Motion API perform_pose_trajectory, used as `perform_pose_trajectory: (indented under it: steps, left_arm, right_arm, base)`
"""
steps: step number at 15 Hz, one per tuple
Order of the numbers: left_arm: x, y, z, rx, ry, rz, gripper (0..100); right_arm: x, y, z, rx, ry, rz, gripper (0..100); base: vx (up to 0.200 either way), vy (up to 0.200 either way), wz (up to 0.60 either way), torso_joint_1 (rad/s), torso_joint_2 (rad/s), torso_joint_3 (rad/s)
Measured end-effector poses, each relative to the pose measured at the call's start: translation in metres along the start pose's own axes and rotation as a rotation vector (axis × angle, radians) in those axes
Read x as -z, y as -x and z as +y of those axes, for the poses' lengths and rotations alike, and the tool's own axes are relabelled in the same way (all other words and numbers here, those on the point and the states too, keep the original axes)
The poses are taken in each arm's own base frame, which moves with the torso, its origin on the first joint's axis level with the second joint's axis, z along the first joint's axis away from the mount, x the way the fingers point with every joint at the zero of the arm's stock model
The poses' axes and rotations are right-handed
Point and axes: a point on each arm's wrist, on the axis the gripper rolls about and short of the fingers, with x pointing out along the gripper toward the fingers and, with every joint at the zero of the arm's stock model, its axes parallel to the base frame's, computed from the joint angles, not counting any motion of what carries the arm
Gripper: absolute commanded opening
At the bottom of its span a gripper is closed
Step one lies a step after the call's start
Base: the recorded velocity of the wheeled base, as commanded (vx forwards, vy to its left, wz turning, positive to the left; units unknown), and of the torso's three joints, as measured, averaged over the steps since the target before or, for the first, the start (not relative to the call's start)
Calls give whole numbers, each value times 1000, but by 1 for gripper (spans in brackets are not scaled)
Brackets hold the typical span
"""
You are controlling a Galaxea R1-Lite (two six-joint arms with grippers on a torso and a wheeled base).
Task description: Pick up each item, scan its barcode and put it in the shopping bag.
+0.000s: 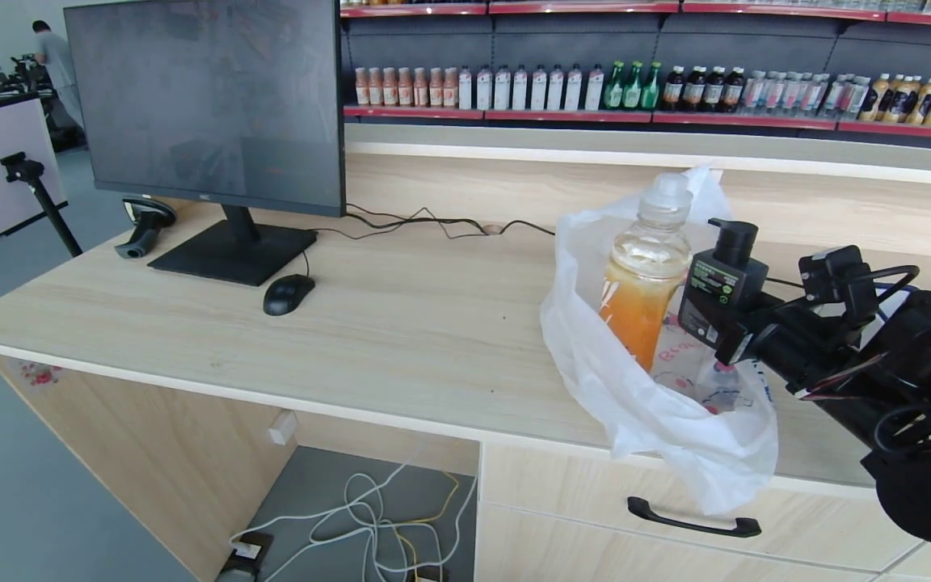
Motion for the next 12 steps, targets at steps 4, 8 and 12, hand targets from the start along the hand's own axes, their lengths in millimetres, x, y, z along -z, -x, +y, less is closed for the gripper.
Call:
perform_pose_trajectory:
  steps: [4, 8, 12]
  left_arm:
    - [0, 0, 0, 0, -4, 0, 100]
    - [0, 0, 0, 0, -6, 0, 100]
    - [0, 0, 0, 0, -18, 0, 100]
  right_arm:
    - [-4, 2, 11, -35, -5, -9, 0]
    - [-6, 4, 18, -54, -9, -9, 0]
    - [-3, 2, 17, -55, -12, -1, 0]
  base:
    - [0, 0, 0, 0, 0, 0]
    - [0, 0, 0, 0, 0, 0]
    - [0, 0, 0, 0, 0, 0]
